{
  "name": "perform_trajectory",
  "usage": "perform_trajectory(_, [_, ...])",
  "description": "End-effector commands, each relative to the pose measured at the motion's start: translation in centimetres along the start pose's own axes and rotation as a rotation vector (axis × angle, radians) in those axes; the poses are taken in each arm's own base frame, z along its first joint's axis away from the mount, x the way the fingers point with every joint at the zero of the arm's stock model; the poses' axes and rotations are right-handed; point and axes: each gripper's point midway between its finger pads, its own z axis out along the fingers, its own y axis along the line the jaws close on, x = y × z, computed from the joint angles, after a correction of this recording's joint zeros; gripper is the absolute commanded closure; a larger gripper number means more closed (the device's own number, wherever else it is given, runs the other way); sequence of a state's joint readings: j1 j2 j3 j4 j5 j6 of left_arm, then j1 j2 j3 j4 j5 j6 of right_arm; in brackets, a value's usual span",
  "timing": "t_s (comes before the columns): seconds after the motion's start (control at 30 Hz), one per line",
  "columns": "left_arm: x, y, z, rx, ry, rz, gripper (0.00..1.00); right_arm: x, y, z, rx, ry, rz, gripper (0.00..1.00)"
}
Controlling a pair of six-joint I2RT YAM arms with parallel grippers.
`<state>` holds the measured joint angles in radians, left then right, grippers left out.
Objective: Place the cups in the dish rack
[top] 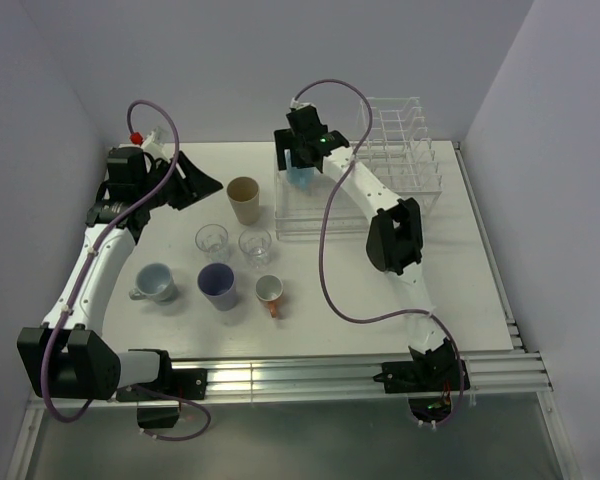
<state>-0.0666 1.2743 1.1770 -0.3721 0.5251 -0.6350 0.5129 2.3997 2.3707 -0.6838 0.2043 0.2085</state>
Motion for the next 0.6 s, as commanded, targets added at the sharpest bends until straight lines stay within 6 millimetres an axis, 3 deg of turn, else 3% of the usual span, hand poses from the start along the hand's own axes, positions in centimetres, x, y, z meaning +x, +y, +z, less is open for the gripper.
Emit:
perform_trajectory(0.0, [0.0, 0.2, 0.1, -0.001, -0.007, 0.031, 0.43, -5.8, -0.3, -6.2, -0.007, -0.159, 0.028, 0.0])
perform_trajectory(0.23, [-0.2, 0.5, 0.1, -0.019, -0.013, 0.028, 0.43, -6.0, -0.5, -7.0, -0.008, -0.171, 0.026, 0.01])
perform_trajectory(0.4, [-0.6, 3.3, 0.5, -0.162, -0.039, 0.018, 0.45, -5.9, -0.7, -8.2, -0.01, -0.176, 0.054, 0.04])
perform_trajectory(0.43, [-0.6, 4.0, 0.8, -0.187, -0.037, 0.012, 0.46, -6.6, -0.9, -9.6, -0.017, -0.199, 0.063, 0.04])
perform_trajectory(0.5, [-0.7, 5.0, 1.2, -0.24, -0.049, 0.001, 0.48, -6.2, -0.9, -10.4, -0.022, -0.2, 0.07, 0.05])
perform_trajectory(0.53, [-0.1, 5.2, 1.9, -0.257, -0.023, 0.001, 0.49, -7.0, -1.0, -12.1, -0.031, -0.227, 0.079, 0.05])
perform_trajectory(0.57, [-0.4, 4.9, 2.2, -0.266, -0.024, 0.01, 0.49, -6.5, -1.2, -12.4, -0.026, -0.218, 0.078, 0.05])
